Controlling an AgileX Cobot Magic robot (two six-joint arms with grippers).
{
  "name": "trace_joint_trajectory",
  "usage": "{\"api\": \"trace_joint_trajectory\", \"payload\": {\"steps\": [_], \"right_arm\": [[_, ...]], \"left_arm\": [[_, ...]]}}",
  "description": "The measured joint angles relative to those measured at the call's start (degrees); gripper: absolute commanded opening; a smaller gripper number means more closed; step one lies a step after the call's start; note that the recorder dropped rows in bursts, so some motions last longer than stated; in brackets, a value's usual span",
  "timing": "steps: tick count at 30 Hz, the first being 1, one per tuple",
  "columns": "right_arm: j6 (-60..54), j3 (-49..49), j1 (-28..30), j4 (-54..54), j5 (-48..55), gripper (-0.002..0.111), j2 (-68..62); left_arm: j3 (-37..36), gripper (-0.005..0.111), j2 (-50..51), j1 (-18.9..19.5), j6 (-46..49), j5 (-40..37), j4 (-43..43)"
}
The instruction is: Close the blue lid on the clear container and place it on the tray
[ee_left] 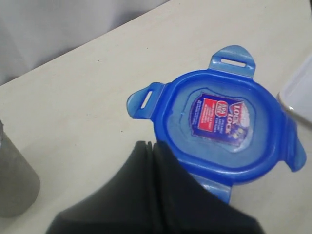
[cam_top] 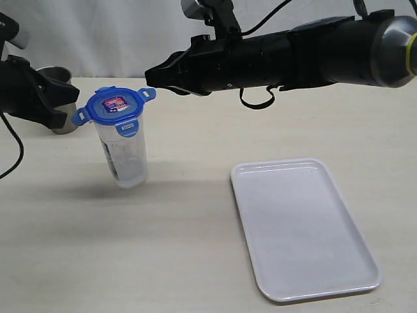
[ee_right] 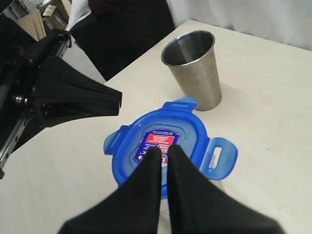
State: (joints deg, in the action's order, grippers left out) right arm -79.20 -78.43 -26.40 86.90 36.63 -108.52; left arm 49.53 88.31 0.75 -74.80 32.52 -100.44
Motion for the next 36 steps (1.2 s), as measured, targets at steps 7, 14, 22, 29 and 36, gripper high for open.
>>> {"api": "trace_joint_trajectory", "payload": {"steps": [7,14,22,29,36], "right_arm": [[2.6,-5.3,-4.0,-3.3,-1.1,0.005,-3.0],[19.0,-15.3,-5.1,-18.6,1.0,0.005,-8.1],[22.4,-16.1,-5.1,-20.9,3.3,0.005,-11.8],[22.8,-16.2,-5.1,-20.6,3.8,0.005,-11.9],[22.5,-16.2,-5.0,-21.5,3.8,0.005,-10.8]], "left_arm": [[0.0,0.0,0.0,0.0,2.2,3.1,0.0],[0.0,0.0,0.0,0.0,4.0,1.4,0.0],[0.0,0.0,0.0,0.0,4.5,-0.9,0.0],[-0.1,0.004,-0.6,1.5,7.8,0.0,0.0],[-0.4,0.054,-3.8,12.2,6.9,13.6,0.2]]}}
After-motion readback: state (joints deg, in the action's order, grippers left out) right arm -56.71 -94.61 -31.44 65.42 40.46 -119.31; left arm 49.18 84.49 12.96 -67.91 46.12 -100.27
